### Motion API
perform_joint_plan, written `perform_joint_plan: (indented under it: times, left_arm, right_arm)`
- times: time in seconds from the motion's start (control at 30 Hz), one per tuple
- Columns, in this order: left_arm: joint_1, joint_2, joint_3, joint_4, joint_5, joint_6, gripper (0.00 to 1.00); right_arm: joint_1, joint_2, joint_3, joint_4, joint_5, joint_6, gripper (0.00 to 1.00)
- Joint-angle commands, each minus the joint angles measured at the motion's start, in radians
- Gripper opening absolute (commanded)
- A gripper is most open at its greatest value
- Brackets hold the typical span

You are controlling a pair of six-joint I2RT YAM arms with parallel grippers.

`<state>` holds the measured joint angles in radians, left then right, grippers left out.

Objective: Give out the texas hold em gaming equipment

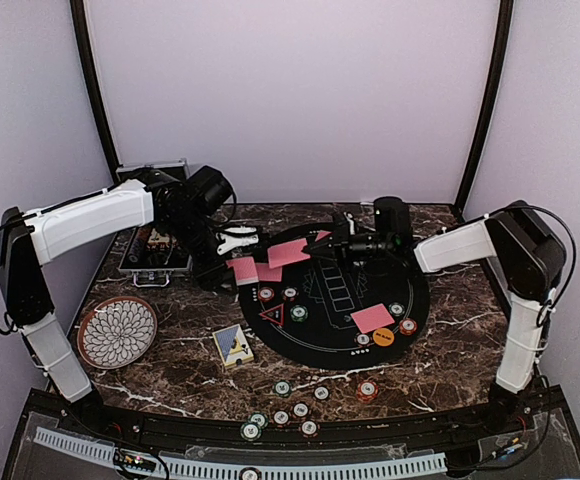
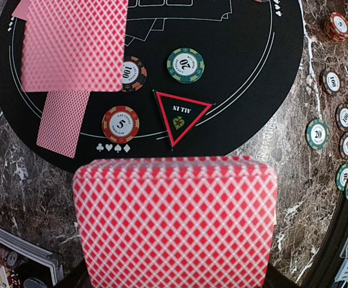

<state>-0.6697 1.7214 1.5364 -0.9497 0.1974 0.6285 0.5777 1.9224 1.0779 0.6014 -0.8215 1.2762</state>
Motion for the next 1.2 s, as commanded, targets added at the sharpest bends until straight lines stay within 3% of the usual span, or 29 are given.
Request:
perform_joint_plan:
  times: [0.0,0.7,1.1,1.17]
  left_arm:
    - [0.006,-0.059,-0.007,-0.018,0.008,0.014,0.00]
    - [0.009,-0.058,-0.002,-0.021,0.021,0.013,0.00]
    - [0.009,-0.060,-0.006,-0.020,0.027,0.014,0.00]
    - [0.009,-0.058,-0.005,-0.020,0.028,0.014,0.00]
  right_arm:
    - [-0.004,0.056,0.095,-0.079,0.009,-0.082,0.00]
    - [0.098,0.444,0.624,-0.400,0.209,-0.228,0.00]
    - [0.103,0.498,0.674,-0.547,0.296,-0.319,0.00]
    - [0.103,0.493,0.674,-0.568,0.305,-0.334,0.04]
